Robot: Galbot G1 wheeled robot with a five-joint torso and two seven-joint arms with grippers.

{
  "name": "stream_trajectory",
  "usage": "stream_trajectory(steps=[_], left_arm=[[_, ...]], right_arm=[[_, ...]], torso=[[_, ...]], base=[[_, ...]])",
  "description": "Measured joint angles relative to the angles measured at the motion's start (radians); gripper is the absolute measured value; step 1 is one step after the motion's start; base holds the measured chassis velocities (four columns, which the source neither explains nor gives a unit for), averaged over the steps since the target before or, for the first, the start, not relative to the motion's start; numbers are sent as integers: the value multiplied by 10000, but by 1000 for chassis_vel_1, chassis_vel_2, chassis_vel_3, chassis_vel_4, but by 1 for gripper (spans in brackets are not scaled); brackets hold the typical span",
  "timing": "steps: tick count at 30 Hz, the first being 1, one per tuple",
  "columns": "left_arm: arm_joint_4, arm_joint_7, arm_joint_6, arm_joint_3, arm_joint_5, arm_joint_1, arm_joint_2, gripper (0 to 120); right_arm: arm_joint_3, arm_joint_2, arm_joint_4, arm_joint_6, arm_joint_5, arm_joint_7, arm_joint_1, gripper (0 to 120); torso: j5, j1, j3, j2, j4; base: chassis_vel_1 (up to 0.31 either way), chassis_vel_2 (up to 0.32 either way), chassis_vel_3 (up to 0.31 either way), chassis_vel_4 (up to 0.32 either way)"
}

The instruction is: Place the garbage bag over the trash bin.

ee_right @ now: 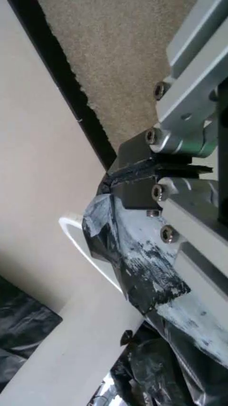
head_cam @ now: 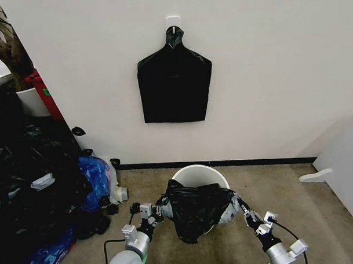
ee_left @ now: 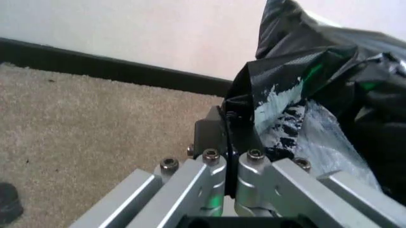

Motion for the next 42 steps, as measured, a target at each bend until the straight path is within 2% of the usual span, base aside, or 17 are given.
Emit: stream_trajectory(steps=[14,32,40,42], left_arm=[[788,143,-256,124,367,-505,-332,0],[2232,370,-1159,60,1634,-1307,-553,0],[2309,342,-1132,103,1732,-1349,-592,0],[2247,230,-1066,108,1735,-1337,-573,0]], right_arm=[[-44,290,-569,-30,-169,-145,409,0],[-69,598,-1383,321,-794,-323,1054,0],[-69,608,-1417,406,-1034,-271,1142,0],[-58,581,-1356,406,-1152,-204,1134,4]], torso=[[-1,0,0,0,-1],[-1,0,0,1,-2],[0,0,0,0,-1],[1,0,0,0,-1]], base=[[0,0,0,0],[0,0,0,0],[0,0,0,0],[0,0,0,0]])
